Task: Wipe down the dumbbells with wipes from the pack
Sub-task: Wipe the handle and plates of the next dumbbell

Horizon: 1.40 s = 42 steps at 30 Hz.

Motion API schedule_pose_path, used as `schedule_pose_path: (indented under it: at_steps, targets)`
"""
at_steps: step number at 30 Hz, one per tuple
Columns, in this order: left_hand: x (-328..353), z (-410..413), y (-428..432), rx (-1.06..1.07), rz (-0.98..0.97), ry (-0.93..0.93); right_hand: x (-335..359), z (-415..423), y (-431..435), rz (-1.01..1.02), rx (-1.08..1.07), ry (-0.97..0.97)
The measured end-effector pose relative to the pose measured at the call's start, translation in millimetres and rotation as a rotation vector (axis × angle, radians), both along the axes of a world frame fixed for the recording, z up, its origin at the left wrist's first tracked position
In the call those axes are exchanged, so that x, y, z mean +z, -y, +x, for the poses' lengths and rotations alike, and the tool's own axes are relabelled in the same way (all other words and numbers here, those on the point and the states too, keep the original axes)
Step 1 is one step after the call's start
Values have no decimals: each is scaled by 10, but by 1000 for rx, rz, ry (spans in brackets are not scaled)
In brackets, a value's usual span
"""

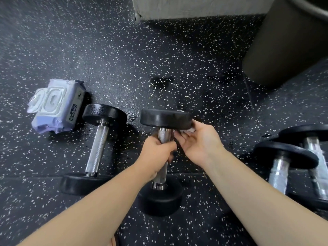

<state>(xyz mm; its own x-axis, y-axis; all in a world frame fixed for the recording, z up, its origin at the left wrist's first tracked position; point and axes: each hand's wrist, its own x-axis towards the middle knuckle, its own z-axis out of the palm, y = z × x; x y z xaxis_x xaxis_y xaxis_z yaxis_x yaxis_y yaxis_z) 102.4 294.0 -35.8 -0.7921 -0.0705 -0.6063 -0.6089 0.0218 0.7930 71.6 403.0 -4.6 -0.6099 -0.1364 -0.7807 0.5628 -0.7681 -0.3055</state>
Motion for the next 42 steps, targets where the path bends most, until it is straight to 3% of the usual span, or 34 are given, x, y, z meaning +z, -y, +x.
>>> schedule_pose_path:
  at_steps: [5,9,13,15,17,19,23,29,35,42]
  targets:
    - [-35,-27,25,-31,-71,19,277,270,-250,-19,-41,-7]
    - [25,-19,25,6,24,55,220,216,-271,-80,13,7]
    - [88,22,21,-54,70,58,38,55,-118,-6,25,43]
    - [119,36,31,-151,-91,8,3,53,-105,6,-25,43]
    - [134,71,30,-293,-382,-74,13,88,-118,8,-60,32]
    - [143,113,-11,-310,-531,-138,61,133,-109,21,-76,17]
    - [134,71,10,-180,-472,-163,254,267,-37,11,-97,-3]
    - [129,-11,48,-58,-221,-95,486,345,-68,-83,-63,-24]
    - [50,-52,53,-91,-213,-79,152,15,2,15,-53,7]
    - [13,-68,77,-81,-216,-55,107,11,-76,-98,-42,-105]
